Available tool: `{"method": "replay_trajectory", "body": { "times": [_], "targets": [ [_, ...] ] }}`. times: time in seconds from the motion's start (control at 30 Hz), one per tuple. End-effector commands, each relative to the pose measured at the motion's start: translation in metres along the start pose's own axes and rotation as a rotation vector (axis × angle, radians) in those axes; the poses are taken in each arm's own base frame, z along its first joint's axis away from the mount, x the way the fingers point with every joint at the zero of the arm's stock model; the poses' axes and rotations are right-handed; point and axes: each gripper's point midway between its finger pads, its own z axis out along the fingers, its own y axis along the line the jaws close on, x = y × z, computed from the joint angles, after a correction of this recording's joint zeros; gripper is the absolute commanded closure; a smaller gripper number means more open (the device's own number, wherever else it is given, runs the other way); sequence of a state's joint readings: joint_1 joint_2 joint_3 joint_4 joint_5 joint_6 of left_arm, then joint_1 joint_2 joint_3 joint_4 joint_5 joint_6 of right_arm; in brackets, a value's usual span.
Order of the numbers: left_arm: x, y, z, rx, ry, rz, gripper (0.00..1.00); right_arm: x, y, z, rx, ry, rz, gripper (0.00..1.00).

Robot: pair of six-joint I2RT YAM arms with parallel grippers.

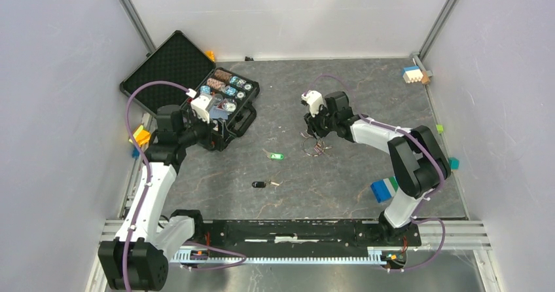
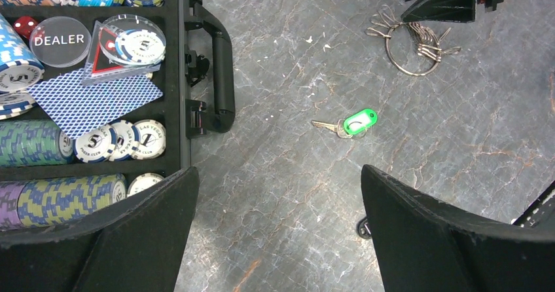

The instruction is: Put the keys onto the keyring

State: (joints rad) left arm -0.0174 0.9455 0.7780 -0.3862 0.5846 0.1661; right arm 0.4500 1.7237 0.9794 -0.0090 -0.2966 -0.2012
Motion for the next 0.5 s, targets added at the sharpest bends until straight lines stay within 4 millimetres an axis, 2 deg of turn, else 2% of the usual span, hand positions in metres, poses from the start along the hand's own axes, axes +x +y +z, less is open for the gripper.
{"method": "replay_trajectory", "body": {
  "times": [0.0,0.37,0.47],
  "targets": [
    [-0.007,-0.003,0.003,0.028,-0.036,0.041,0.0,-0.018,-0.014,0.002,0.058,-0.028,-0.016,0.59],
    [-0.006,-0.005,0.002,0.037,-0.038,0.048,0.0,-0.005,-0.017,0.014,0.052,0.026,-0.015,0.66],
    [-0.005,-0.005,0.001,0.037,-0.04,0.051,0.0,-0.008,-0.011,0.012,0.023,0.014,-0.028,0.66]
  ]
}}
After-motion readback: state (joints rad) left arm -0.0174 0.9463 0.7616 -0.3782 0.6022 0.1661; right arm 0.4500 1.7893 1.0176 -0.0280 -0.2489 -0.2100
